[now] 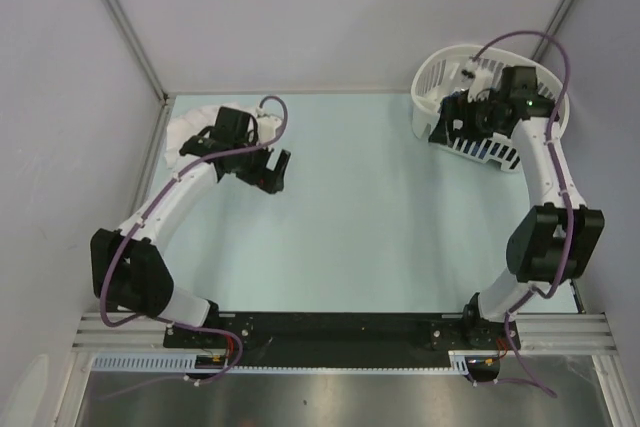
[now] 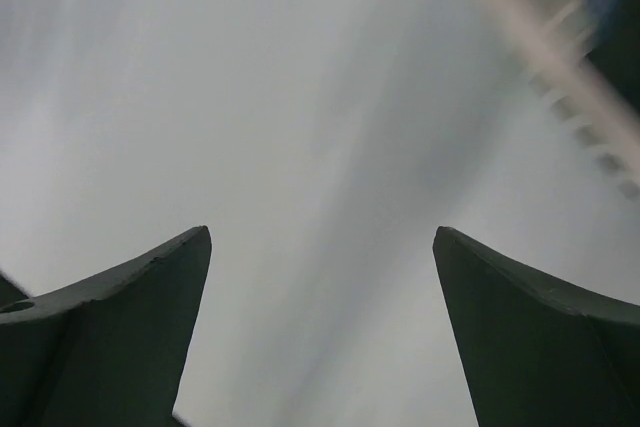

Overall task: Fold and stack the long sleeve shirts
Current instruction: Grab the shirt from the pile

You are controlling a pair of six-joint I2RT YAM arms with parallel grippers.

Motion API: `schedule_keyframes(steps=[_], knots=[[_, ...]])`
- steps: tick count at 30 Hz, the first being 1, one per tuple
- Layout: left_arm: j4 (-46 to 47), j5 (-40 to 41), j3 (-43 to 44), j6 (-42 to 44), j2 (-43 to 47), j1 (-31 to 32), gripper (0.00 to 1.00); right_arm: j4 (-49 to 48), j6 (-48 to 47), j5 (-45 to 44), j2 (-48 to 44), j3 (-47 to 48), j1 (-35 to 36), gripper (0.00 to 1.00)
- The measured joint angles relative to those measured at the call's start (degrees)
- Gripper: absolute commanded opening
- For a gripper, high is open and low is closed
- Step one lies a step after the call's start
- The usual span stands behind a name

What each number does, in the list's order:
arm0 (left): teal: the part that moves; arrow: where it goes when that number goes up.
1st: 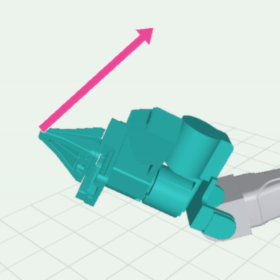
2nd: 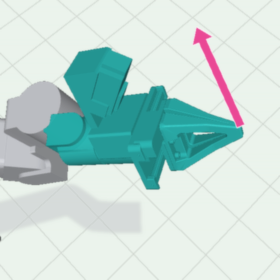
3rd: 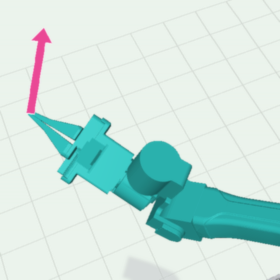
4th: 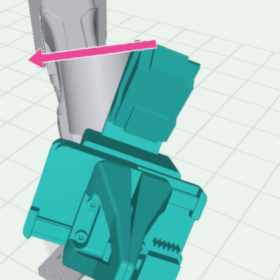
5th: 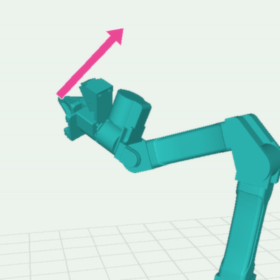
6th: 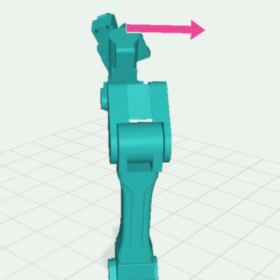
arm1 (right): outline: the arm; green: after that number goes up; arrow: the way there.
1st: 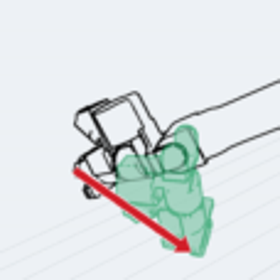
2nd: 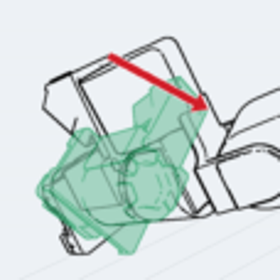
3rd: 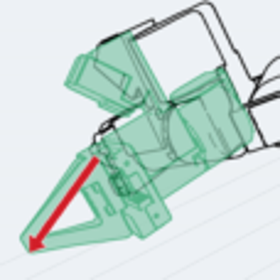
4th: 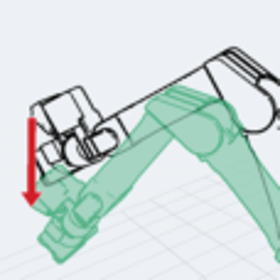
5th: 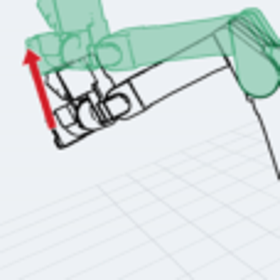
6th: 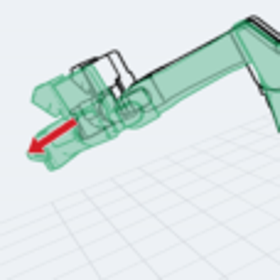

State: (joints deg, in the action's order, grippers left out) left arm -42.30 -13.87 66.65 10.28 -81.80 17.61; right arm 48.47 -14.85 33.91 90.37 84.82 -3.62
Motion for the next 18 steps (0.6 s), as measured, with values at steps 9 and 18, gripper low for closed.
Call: schedule_keyframes(steps=[9,18], knots=[[-3.4,3.4,35.0,-0.7,-9.1,-4.2,0.99,-4.9,3.7,-1.0,19.8,36.6,-12.7,1.0],[-5.6,-0.9,41.4,-2.9,-13.4,-13.3,0.99,-9.6,3.7,-6.5,36.5,47.1,-19.3,1.0]])
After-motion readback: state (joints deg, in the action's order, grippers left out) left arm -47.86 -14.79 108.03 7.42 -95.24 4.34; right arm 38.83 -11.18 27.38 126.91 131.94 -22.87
